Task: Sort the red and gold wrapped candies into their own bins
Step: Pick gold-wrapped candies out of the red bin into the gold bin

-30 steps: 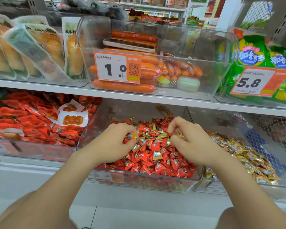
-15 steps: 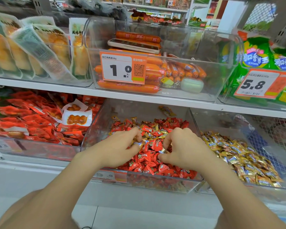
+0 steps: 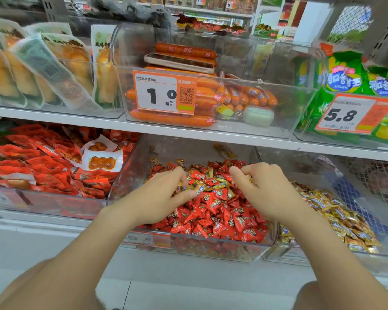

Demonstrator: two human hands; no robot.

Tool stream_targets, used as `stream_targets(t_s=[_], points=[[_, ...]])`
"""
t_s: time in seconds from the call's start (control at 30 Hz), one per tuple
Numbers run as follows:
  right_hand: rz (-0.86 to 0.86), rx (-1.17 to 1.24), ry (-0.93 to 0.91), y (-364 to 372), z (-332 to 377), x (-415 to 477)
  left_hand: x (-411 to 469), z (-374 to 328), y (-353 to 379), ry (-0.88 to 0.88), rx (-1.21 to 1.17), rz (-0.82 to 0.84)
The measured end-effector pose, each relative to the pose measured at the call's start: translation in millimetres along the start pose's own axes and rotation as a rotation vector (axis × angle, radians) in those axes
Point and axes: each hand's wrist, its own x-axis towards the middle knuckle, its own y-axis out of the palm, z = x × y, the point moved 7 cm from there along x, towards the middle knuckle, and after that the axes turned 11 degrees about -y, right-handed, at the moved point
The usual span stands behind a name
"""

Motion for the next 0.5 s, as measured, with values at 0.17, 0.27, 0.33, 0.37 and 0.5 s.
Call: stream_targets(t_s=[0.17,0.27,0.33,0.37,0.5], points=[[-0.026,0.054,-0.058,5,-3,5,2,-11,-9,0.005,-0.122,-0.087],[-0.026,0.106,-0.054,11,-5,7,9,-10,-14,-0.036,-0.063,-0.214],[-0.036,0.119,-0.036,12,-6,7,13,-10,-15,-0.061,-0.009,-0.281],[-0.051,0.115,-0.026,11,-7,8,15,-10,-15,-0.057,-0.006,-0.288],[-0.001,0.032,-0.083,10,-7,10,22,-15,-6,0.043,-0.062,-0.205]])
